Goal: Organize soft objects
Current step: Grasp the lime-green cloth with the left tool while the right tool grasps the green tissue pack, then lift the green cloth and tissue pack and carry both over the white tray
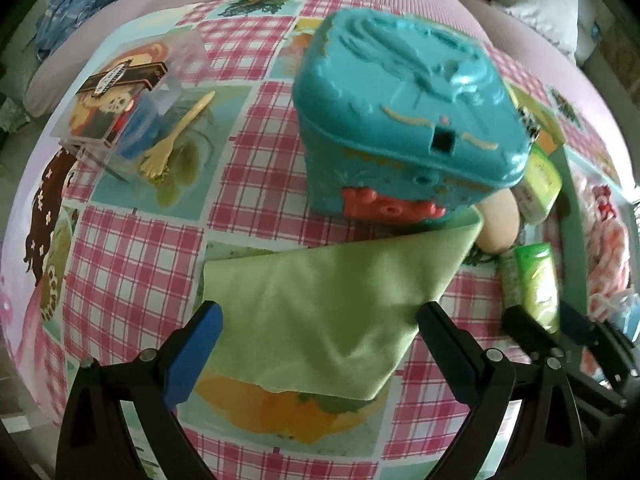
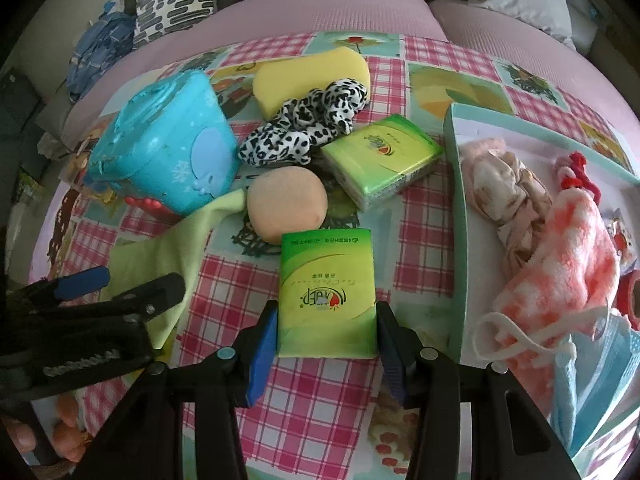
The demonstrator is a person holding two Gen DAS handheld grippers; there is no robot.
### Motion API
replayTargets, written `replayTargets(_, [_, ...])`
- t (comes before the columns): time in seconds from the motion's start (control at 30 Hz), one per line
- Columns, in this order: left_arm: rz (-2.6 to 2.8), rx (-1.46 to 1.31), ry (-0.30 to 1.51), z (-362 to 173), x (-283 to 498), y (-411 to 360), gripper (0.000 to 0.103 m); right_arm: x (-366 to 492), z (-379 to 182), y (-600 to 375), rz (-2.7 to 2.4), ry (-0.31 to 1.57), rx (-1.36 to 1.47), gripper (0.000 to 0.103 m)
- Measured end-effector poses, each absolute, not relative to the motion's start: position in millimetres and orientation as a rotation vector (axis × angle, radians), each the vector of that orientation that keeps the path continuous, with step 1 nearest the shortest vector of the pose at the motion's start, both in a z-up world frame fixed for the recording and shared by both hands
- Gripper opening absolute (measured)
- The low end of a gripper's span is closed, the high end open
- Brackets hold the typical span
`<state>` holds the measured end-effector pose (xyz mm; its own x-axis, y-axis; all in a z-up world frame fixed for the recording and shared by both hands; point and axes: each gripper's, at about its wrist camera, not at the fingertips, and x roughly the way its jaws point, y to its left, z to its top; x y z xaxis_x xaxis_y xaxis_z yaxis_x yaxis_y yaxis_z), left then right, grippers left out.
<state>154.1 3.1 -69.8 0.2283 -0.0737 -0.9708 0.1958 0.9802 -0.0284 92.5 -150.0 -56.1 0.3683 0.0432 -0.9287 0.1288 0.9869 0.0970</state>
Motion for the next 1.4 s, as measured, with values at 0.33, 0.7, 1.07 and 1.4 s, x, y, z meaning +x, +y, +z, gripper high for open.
replayTargets(0.33, [-0.180,0.142,1.318,-79,152,-7,0.098,91,-54,-155,-0.053,1.197,0.175,0.050])
replayTargets(0.7, [-0.216,0.135,1.253,-67,152,2,0.044,91,-52,-154,-0.055,1.197,0.178,0.050])
replayTargets(1.07, [-0.278,0.088,1.254,-58,150,17,0.010,90,-50,-153,-0.049,1.196,0.170,0.050])
replayTargets(1.4, [-0.345,0.087,1.150,-12,121,3,0.009,82,-33,-156,-0.033,1.150,0.179,0.049])
